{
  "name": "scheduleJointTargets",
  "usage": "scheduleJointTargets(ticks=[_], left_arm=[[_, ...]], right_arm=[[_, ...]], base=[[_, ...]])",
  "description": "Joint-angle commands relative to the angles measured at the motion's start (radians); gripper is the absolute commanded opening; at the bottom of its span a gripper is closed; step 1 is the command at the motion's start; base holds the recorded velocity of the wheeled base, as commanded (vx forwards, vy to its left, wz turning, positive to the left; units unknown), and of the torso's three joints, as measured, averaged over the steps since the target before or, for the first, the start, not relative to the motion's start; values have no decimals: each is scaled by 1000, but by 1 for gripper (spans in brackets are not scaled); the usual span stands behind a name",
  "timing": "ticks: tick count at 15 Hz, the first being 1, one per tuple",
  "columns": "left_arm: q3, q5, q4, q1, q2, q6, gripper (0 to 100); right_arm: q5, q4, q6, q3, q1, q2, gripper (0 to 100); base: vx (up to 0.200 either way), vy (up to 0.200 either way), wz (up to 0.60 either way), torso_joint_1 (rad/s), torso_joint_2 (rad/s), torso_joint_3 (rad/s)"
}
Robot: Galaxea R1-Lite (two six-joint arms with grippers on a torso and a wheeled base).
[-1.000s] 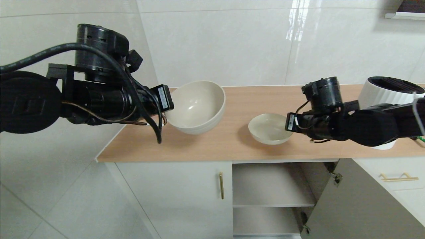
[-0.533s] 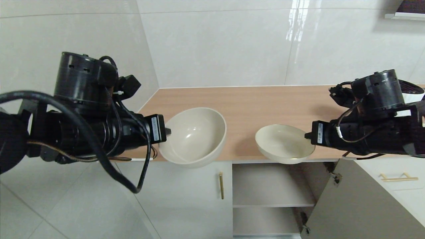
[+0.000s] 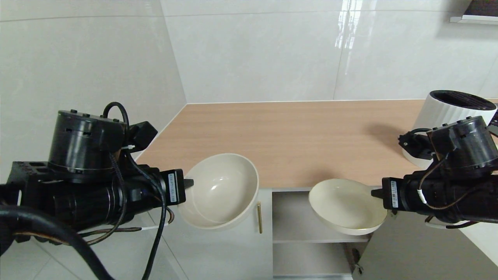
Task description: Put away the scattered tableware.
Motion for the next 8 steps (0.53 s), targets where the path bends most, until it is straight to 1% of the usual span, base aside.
scheduleJointTargets(ticks=[1, 5, 7, 8], left_arm=[[10, 0, -1, -2, 5, 1, 0], [10, 0, -1, -2, 55, -2, 0], [10, 0, -1, -2, 61, -2, 0], [10, 0, -1, -2, 61, -2, 0]], right_arm=[[-2, 0, -1, 12, -1, 13, 0], [-5, -28, -1, 14, -1, 62, 0], [-5, -60, -2, 26, -1, 76, 0], [-5, -68, -2, 29, -1, 77, 0]], base=[[0, 0, 0, 0, 0, 0], [0, 0, 0, 0, 0, 0], [-200, 0, 0, 2, 2, 5], [0, 0, 0, 0, 0, 0]])
